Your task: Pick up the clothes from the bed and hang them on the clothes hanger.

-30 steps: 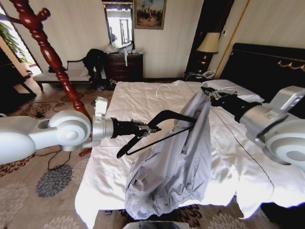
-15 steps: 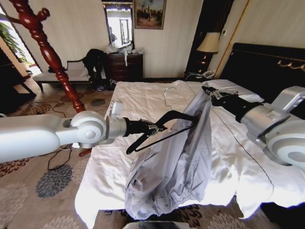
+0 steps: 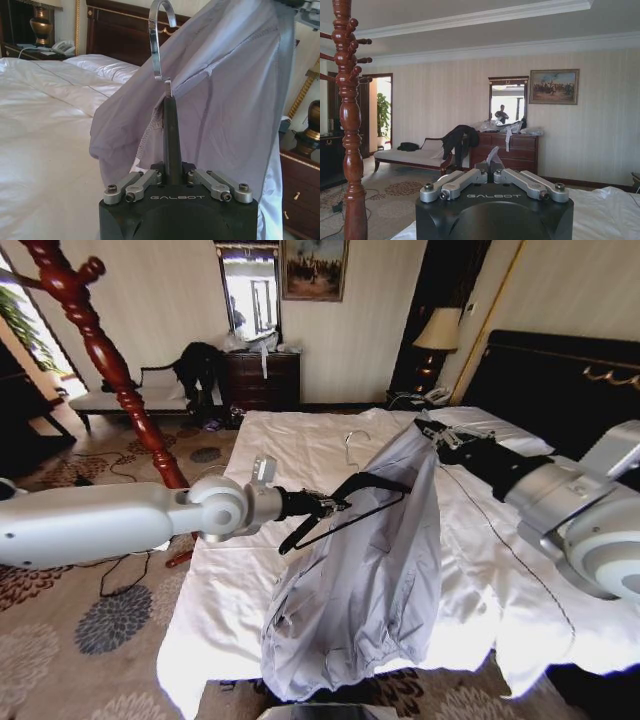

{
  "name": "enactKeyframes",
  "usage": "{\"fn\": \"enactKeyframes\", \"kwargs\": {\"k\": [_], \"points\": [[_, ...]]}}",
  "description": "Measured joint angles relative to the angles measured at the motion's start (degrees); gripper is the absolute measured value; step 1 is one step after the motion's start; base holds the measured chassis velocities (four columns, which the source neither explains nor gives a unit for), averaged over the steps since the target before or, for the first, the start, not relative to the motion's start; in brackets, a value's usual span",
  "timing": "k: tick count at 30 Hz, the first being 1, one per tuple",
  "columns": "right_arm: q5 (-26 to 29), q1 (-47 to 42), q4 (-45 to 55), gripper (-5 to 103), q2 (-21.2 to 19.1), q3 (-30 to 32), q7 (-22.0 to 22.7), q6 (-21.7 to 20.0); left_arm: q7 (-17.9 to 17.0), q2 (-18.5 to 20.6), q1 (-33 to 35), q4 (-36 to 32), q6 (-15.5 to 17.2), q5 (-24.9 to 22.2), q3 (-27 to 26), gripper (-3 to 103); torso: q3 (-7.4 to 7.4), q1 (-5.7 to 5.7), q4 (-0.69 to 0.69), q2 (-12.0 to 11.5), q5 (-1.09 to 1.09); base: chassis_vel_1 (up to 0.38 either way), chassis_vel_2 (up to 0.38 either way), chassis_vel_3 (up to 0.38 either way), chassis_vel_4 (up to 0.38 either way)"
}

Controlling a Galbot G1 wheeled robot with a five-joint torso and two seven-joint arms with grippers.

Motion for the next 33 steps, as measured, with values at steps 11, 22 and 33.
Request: {"fn": "enactKeyframes", "kwargs": {"k": [11,22,33], "points": [[7.3,0.6,1.4,1,1.1,0.8,2.6,0.1,-1.5,2.7,5.3,2.7,-1.1,1.7,-5.0,16,-0.01,0.0,0.01,0.0,-0.01,0.0,0.0,0.0,0.0],[5.9,-4.4,1.4,1,3.7,0.9,3.6,0.6,-4.9,8.9,10.1,6.4,-2.5,2.9,-10.9,16,0.0,-0.01,-0.02,0.0,0.0,0.0,0.0,0.0,0.0],[2.8,-8.8,1.3,1,4.7,1.1,3.1,0.6,-5.6,8.7,10.2,5.5,-2.7,3.0,-10.6,16,0.0,0.0,0.0,0.0,-0.01,0.0,0.0,0.0,0.0]]}}
